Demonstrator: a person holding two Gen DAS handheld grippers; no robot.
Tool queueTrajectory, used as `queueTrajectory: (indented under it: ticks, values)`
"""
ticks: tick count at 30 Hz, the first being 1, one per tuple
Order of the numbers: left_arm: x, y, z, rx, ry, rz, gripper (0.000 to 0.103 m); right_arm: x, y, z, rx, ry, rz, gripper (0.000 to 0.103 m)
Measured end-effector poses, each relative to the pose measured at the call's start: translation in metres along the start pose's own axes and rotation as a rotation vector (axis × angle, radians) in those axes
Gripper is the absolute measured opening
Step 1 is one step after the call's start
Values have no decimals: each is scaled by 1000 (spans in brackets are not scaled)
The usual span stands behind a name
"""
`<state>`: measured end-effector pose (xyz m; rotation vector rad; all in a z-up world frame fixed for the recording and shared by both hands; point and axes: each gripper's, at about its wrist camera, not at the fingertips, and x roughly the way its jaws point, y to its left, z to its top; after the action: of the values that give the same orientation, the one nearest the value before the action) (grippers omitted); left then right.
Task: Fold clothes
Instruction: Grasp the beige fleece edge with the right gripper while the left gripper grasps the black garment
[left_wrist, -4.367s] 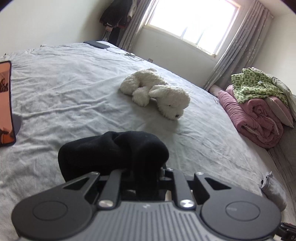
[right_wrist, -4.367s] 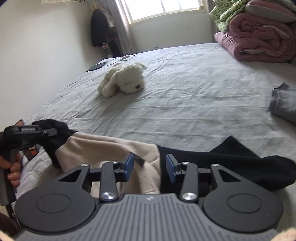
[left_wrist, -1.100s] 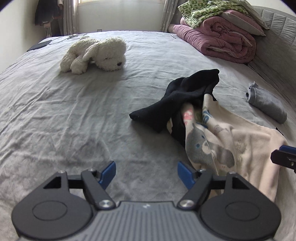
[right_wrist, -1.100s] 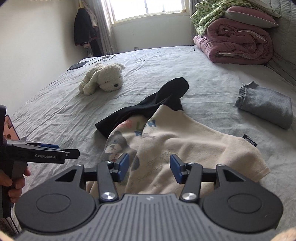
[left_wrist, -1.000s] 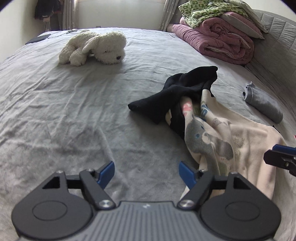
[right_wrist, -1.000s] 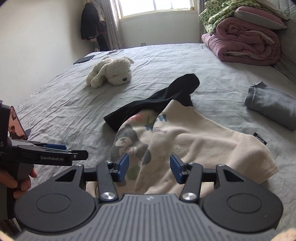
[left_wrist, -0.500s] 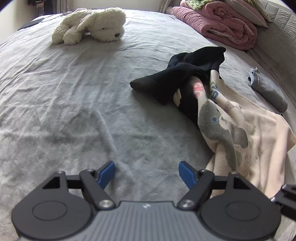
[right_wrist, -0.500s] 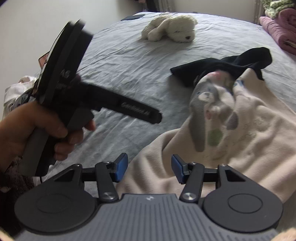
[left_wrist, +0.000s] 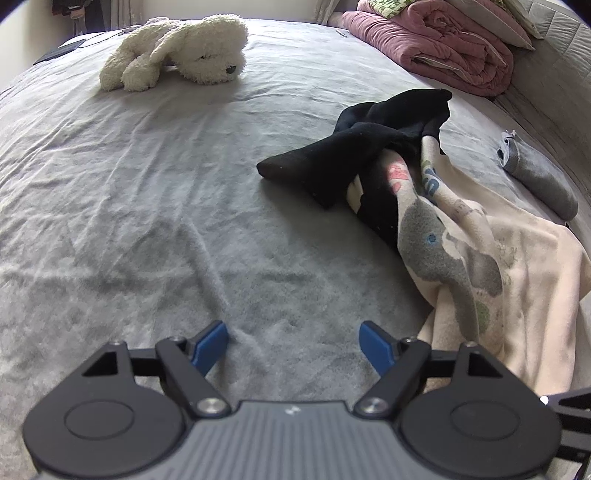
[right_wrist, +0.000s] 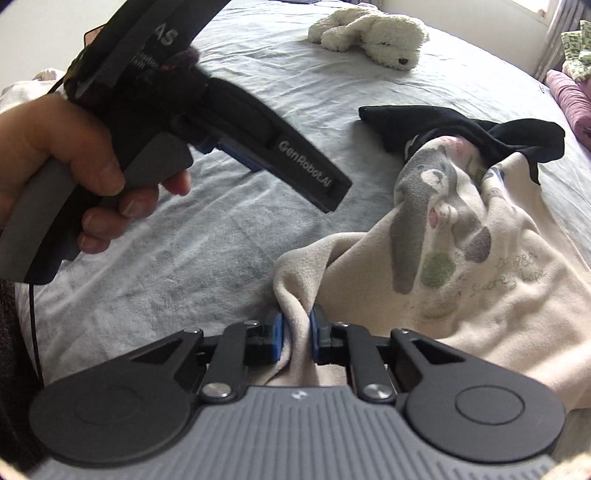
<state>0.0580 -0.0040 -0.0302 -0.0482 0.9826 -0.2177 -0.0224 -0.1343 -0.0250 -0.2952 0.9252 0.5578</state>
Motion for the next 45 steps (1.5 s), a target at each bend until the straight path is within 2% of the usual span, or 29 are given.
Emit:
queueTrajectory:
  ticks: [1,6,10,15,21,25,27,33,35,38,40,42,44,45]
  values:
    - [0,0,0,1,0,1,80,-2,-2,0,4,-5,-9,14]
    - [-1,1,0,-4,-3,-3,80,-39,-22,6,48,-143,-106,13]
    - [-2,0,0,-2,-5,-2,80,-61,-48,6,128,-215,-188,13]
    - [-4,-2,-1,3,-17,-11,80,-70,-94,9,243,-265,-310,13]
    - [-5,-6,-2,13,-40,-25,79,-71,-146,-5,389,-275,-428,13]
    - [-3,-12,0,15,-101,-64,75,-69,-172,-16,489,-257,-410,13]
    - [0,-15,3,2,-135,-89,70,-68,-177,-19,499,-250,-404,13]
    - [20,-27,10,-91,-192,-187,61,-68,-184,-25,519,-240,-383,13]
    - [26,-32,12,-147,-208,-221,55,-69,-185,-26,522,-241,-376,13]
    - [35,-40,14,-233,-240,-272,54,-70,-184,-26,520,-245,-365,13]
    - [40,-48,14,-259,-252,-260,45,-72,-184,-25,520,-252,-359,13]
    - [46,-55,13,-276,-256,-242,17,-74,-183,-24,518,-260,-351,13]
    - [49,-56,12,-310,-264,-248,3,-75,-183,-23,515,-266,-346,13]
    - [48,-54,11,-326,-289,-253,2,-76,-182,-22,513,-269,-346,13]
